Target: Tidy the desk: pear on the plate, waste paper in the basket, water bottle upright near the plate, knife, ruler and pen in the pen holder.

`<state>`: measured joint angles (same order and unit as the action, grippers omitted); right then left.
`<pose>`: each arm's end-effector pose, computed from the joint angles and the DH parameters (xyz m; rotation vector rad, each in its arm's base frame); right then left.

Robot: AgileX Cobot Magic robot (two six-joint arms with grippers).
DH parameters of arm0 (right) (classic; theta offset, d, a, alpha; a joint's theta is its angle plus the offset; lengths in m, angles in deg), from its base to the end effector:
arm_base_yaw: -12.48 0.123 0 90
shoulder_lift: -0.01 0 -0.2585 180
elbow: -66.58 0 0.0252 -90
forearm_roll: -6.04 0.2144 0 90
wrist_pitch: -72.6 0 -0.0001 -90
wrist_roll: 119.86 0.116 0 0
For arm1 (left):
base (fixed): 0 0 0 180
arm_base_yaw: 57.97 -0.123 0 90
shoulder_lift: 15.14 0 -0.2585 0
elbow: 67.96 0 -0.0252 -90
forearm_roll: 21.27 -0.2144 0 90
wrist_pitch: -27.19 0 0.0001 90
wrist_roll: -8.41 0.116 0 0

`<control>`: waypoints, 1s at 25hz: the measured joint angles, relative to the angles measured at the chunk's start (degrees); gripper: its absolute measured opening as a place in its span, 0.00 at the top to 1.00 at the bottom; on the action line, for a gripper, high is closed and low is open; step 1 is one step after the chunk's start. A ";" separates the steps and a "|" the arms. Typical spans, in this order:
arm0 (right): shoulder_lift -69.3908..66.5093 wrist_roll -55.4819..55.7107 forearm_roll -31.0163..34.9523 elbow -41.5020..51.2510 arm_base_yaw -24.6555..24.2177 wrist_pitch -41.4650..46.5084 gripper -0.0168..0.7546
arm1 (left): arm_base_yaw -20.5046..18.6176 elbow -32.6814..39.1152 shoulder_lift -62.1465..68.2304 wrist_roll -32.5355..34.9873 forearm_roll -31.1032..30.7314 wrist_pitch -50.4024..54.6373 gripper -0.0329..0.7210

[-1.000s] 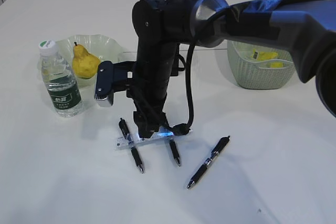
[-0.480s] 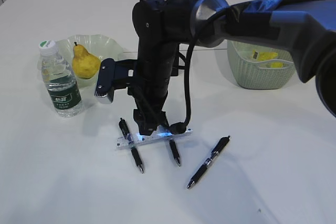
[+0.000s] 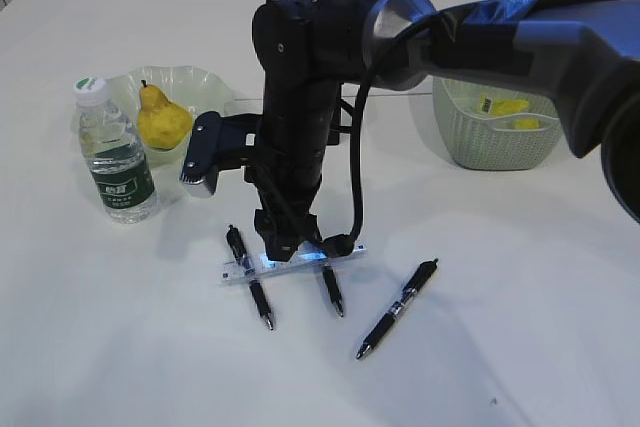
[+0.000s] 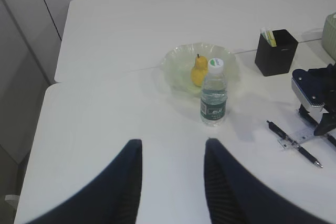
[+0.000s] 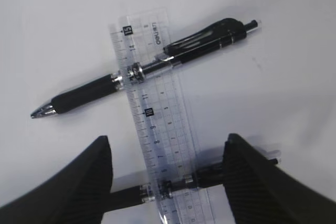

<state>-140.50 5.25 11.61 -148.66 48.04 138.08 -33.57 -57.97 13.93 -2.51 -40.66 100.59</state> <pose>0.3452 0.2594 0.1412 -2.0703 2.1235 0.0939 0.0078 0.0370 0.3905 0.1098 1.9230 -0.0303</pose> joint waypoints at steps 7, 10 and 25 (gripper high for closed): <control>0.00 -0.10 0.00 0.00 0.00 0.86 0.31 | 0.00 0.00 0.00 0.00 -0.48 0.00 0.59; 0.00 -4.41 0.00 0.00 0.00 1.72 0.31 | 0.00 0.00 0.00 0.00 -1.53 0.00 0.59; -2.57 -11.37 -0.13 -0.11 0.00 1.12 0.31 | 0.00 0.00 0.00 0.00 -1.88 0.00 0.59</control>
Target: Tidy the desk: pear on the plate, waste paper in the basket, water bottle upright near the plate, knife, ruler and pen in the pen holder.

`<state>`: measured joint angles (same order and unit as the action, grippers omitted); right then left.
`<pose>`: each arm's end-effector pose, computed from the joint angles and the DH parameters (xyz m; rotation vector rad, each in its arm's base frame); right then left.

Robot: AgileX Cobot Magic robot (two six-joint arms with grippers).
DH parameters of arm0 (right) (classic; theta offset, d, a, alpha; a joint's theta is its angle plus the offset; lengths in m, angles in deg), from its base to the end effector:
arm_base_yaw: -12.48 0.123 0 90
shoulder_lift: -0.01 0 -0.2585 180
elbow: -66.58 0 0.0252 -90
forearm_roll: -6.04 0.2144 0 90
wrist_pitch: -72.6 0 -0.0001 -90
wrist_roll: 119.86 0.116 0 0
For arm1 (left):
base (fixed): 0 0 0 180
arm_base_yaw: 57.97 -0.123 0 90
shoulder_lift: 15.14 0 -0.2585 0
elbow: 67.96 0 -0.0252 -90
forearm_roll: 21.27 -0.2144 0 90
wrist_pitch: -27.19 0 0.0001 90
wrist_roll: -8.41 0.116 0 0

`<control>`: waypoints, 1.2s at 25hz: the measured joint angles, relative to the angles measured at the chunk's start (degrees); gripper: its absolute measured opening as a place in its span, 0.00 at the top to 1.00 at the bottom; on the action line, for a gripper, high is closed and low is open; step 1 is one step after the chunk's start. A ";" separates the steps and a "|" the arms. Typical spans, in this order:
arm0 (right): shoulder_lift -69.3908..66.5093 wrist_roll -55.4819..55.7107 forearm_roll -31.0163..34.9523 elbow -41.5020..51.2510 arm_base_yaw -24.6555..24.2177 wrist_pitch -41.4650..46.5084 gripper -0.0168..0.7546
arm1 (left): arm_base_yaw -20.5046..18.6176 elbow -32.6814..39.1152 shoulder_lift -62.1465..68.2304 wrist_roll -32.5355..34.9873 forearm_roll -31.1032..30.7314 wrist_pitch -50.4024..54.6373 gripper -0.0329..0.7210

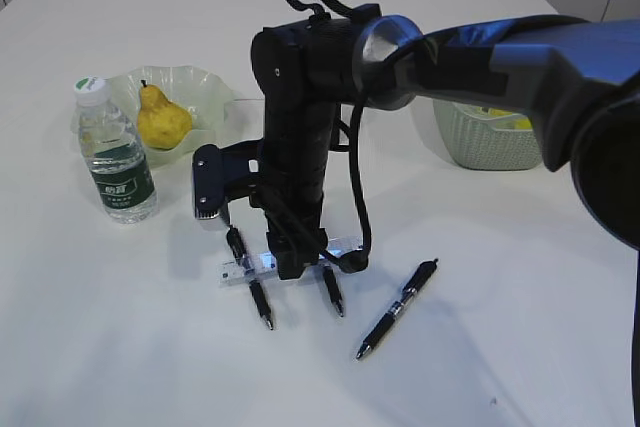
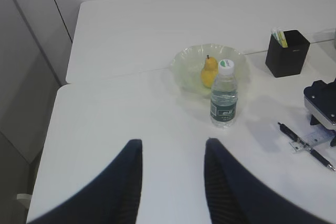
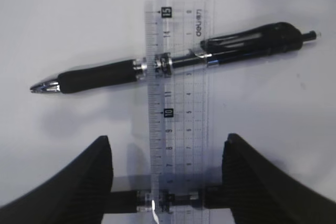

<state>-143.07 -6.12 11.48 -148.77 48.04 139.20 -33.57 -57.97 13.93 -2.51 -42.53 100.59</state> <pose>0.3440 0.2583 0.1220 -2.3129 1.9440 0.0901 0.0084 0.0405 0.3913 0.0980 1.9162 0.0052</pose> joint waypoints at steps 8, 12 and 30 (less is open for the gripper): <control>-1.56 -0.09 -0.70 0.00 0.00 -1.79 0.31 | 0.00 0.00 0.00 0.00 -0.05 0.00 0.59; -1.77 -0.13 -0.81 0.00 0.00 -2.30 0.31 | 0.00 0.00 0.00 0.00 -0.14 0.00 0.59; -2.78 -0.23 -1.11 0.00 0.00 -2.66 0.31 | 0.00 0.00 0.00 0.00 -0.19 0.00 0.59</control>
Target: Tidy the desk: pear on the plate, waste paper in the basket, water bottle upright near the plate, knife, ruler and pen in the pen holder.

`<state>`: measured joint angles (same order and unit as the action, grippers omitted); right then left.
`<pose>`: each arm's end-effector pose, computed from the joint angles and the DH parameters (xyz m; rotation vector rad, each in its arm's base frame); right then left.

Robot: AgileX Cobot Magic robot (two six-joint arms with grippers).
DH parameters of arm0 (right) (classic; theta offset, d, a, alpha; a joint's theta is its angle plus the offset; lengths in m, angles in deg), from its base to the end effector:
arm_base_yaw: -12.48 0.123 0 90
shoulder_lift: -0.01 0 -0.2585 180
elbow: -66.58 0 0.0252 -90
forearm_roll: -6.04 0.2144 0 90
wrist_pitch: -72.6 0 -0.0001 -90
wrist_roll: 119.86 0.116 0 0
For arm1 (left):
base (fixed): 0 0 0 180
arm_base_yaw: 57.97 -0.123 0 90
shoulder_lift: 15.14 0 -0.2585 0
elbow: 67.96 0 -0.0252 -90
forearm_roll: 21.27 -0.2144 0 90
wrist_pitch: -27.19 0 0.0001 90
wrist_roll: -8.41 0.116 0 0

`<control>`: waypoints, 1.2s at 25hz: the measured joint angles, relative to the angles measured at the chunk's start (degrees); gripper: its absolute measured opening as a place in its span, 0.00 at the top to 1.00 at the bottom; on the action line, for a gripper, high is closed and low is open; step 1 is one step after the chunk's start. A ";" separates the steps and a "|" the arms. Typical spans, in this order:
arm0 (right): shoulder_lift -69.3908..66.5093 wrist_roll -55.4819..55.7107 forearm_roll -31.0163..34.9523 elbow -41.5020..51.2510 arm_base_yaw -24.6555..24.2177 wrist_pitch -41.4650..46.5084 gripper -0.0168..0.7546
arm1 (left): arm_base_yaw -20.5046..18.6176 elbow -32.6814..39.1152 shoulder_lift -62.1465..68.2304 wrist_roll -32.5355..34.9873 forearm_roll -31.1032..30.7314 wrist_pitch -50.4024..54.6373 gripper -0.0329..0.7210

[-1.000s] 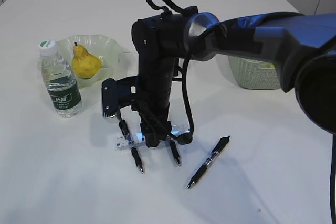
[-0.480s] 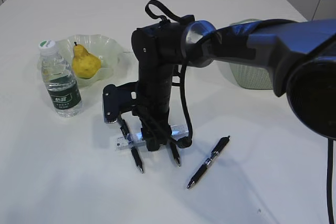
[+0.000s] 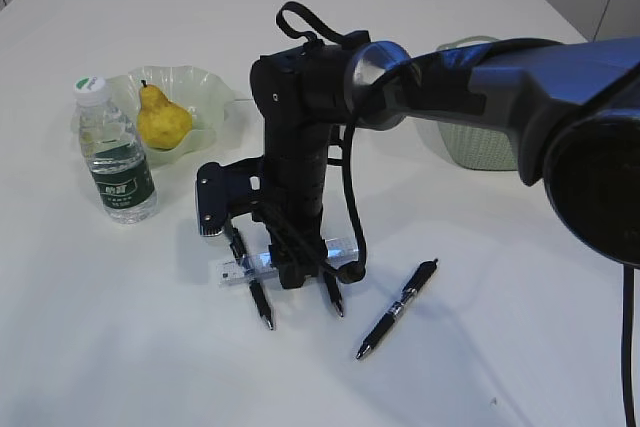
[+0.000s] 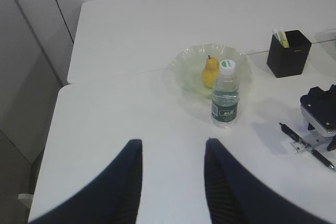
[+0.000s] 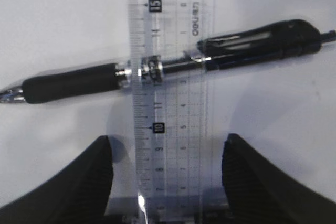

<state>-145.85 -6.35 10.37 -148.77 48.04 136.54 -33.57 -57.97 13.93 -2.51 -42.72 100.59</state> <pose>0.3491 0.2593 0.1014 -2.3261 1.9403 0.0623 0.0084 0.0408 0.3914 0.0968 1.9155 0.0088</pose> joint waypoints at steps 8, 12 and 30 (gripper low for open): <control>0.00 0.00 0.00 0.00 0.00 0.00 0.31 | 0.00 0.00 0.00 0.00 -0.08 0.00 0.59; 0.00 0.00 1.32 0.00 0.00 0.00 0.31 | 0.00 0.00 0.00 0.00 -0.08 0.00 0.59; -0.57 0.00 3.77 0.00 0.00 0.00 0.31 | 0.00 0.00 0.00 0.00 -0.08 0.00 0.59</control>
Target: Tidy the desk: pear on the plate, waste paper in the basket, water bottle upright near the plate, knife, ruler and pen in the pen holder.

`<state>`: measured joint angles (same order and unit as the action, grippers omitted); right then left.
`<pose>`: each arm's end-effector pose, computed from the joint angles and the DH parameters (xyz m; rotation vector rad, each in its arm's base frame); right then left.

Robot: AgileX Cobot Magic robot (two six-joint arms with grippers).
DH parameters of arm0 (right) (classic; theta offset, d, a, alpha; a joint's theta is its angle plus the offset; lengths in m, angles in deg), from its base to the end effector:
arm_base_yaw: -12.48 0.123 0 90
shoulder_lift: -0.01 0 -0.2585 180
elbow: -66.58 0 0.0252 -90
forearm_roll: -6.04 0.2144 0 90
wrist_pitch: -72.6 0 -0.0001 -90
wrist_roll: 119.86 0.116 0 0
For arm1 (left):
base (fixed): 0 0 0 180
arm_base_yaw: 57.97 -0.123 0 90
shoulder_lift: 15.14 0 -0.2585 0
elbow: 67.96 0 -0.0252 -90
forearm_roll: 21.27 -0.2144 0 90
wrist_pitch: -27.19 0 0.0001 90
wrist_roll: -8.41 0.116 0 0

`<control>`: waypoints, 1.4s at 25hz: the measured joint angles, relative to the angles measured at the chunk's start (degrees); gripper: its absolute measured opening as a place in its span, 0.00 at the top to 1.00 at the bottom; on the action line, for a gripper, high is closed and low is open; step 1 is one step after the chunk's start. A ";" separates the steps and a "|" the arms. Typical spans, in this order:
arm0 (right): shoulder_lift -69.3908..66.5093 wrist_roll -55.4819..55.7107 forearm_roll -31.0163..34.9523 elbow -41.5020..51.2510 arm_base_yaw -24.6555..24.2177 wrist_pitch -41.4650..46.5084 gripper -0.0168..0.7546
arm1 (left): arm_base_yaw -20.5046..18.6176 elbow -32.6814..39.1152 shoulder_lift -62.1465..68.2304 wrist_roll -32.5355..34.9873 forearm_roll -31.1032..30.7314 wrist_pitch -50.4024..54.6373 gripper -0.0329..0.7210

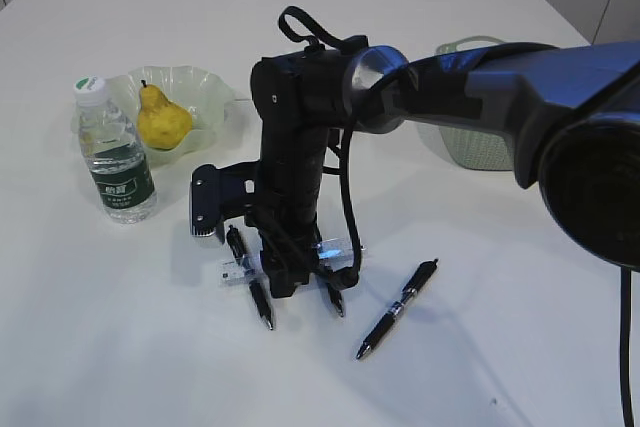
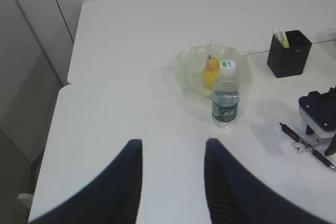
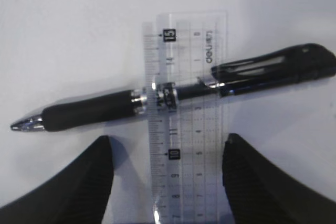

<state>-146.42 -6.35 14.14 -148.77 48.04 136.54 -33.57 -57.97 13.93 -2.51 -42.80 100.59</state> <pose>0.3452 0.2648 0.0977 -2.2927 1.9650 0.1540 0.0084 0.0410 0.3914 0.0963 1.9152 0.0103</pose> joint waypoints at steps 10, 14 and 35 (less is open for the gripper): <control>0.00 0.00 0.00 0.00 0.00 0.00 0.59 | 0.00 0.00 0.00 0.00 -0.63 0.00 0.59; 0.00 0.00 0.00 0.00 0.00 0.00 0.59 | 0.00 0.00 0.00 0.00 -0.63 0.00 0.59; -0.12 11.66 2.13 -14.09 0.00 5.93 0.59 | 0.00 0.00 0.00 0.00 -0.71 0.00 0.59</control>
<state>-146.54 5.31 16.27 -162.86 48.04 142.47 -33.57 -57.97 13.93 -2.51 -43.52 100.59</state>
